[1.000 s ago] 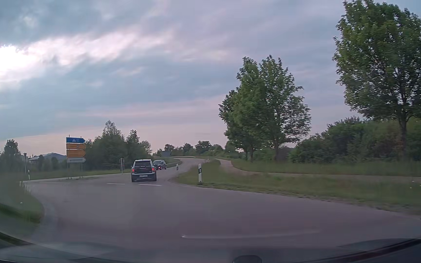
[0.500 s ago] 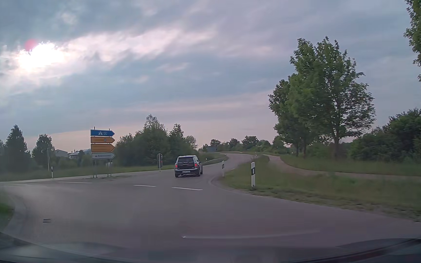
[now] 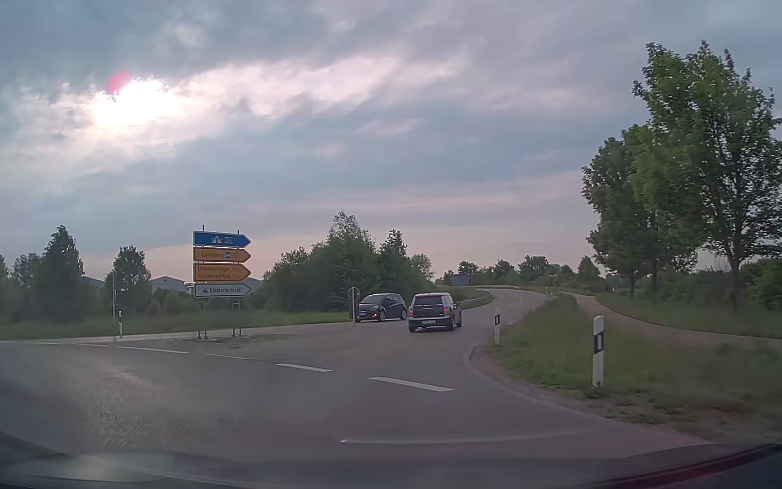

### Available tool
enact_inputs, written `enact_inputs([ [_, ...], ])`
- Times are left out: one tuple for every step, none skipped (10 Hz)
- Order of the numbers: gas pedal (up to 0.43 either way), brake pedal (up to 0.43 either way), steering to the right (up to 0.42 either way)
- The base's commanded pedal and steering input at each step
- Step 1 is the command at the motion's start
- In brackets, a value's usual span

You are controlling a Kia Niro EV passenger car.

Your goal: Follow the waypoints while adhering to traffic rules and regulations

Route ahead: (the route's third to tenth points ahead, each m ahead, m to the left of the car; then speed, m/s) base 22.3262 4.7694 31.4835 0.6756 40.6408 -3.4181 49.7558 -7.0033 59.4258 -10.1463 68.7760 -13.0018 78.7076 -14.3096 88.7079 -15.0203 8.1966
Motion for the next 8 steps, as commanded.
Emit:
enact_inputs([
  [0.197,0.000,-0.073],
  [0.197,0.000,-0.050],
  [0.197,0.000,-0.021],
  [0.197,0.000,-0.005],
  [0.197,0.000,-0.003],
  [0.209,0.000,0.004],
  [0.209,0.000,0.024],
  [0.209,0.000,0.043],
])
